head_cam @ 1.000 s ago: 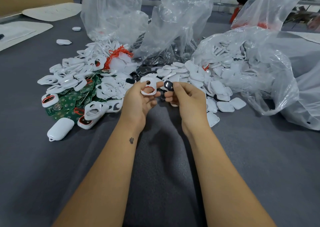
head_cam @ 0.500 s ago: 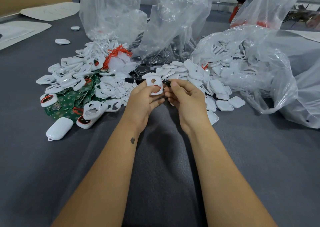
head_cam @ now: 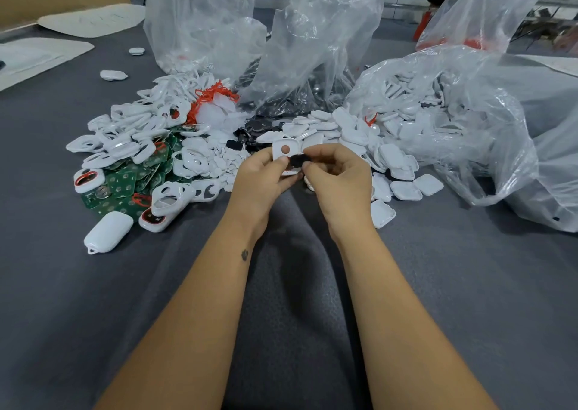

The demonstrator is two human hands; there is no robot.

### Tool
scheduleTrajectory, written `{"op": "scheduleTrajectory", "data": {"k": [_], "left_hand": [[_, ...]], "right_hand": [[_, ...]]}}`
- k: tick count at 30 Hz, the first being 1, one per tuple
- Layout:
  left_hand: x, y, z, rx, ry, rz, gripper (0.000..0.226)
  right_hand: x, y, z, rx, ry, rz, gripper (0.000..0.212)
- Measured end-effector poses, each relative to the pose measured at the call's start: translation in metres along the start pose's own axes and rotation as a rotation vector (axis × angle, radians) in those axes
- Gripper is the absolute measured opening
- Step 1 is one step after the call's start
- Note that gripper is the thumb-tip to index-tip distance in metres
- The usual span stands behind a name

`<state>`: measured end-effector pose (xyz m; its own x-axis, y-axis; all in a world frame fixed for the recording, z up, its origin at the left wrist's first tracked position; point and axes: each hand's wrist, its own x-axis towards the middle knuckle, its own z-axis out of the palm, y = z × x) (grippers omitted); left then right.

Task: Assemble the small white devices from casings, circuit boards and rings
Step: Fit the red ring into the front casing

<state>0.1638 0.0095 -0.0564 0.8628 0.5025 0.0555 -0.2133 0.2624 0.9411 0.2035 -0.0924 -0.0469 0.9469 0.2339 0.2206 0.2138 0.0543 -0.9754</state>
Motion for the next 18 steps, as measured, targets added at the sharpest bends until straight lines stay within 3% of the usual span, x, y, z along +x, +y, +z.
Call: {"op": "scheduleTrajectory", "data": {"k": [5,10,18], "left_hand": [[-0.0024,0.0054,0.0005,-0.128,0.002,-0.050,0.046],[-0.0015,0.0048,0.0011,-0.214,0.012,-0.078,0.028],[-0.0021,0.0044,0.0004,-0.261,-0.055,-0.080,0.022]], "right_hand": [[-0.0001,0.0001,-0.0001,-0.053,0.041,-0.037,0.030],[-0.0010,-0.0015,0.0002,-0.069,0.047,-0.067,0.028],[-0.0029,-0.0045,0.0013,-0.117,0.110,-0.114,0.020]]}}
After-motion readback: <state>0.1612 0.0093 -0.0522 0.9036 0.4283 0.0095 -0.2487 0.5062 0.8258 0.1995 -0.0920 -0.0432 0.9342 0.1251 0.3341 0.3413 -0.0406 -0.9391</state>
